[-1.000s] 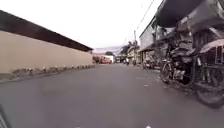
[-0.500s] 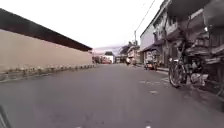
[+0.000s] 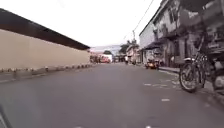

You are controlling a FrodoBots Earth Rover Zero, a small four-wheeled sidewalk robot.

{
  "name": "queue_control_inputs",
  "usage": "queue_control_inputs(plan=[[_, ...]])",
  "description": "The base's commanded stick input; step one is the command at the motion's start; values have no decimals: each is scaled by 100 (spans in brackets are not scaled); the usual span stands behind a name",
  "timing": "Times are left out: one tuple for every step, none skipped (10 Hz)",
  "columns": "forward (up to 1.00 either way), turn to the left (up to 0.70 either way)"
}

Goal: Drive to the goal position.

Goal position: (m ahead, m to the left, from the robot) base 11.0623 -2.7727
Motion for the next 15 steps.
queue_control_inputs(plan=[[100, 0], [100, 0], [100, 0], [100, 0], [100, -1], [100, -5], [100, -9], [100, 0], [100, 0], [100, 0], [100, 0], [100, -11], [100, -37], [100, -12], [100, 0]])
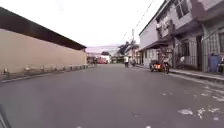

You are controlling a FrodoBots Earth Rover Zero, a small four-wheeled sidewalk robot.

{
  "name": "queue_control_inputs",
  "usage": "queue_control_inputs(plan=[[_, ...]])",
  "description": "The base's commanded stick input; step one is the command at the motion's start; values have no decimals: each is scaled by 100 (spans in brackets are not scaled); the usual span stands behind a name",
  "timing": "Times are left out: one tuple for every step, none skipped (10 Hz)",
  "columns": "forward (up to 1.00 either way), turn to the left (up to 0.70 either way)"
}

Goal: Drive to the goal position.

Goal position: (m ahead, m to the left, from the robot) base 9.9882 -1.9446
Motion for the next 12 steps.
queue_control_inputs(plan=[[100, 0], [100, -3], [100, -22], [100, -37], [100, -31], [100, -17], [100, 0], [100, 0], [100, 0], [100, 0], [100, 0], [100, 0]])
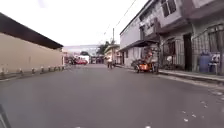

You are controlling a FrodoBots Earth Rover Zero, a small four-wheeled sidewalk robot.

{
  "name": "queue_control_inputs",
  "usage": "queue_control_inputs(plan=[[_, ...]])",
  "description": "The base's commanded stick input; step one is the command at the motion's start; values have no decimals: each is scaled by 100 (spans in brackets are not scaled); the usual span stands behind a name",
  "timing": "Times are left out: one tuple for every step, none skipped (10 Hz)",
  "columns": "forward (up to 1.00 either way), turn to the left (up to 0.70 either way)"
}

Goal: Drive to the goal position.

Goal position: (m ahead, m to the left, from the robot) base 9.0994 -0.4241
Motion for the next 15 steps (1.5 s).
queue_control_inputs(plan=[[100, 0], [100, 0], [100, 0], [100, 0], [100, 0], [100, 0], [100, 0], [100, 0], [100, 0], [100, 0], [100, 0], [100, 0], [100, 0], [100, 0], [100, 0]])
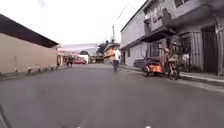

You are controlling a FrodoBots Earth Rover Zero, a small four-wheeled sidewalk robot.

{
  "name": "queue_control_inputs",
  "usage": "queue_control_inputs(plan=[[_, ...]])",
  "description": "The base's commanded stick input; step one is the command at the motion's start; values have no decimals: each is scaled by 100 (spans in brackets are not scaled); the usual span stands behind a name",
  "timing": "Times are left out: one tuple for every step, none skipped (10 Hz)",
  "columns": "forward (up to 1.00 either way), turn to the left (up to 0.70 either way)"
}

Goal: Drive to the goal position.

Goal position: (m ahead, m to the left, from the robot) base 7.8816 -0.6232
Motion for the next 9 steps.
queue_control_inputs(plan=[[100, 0], [100, 0], [100, 0], [100, 2], [100, 2], [100, 0], [100, 2], [100, 2], [100, 2]])
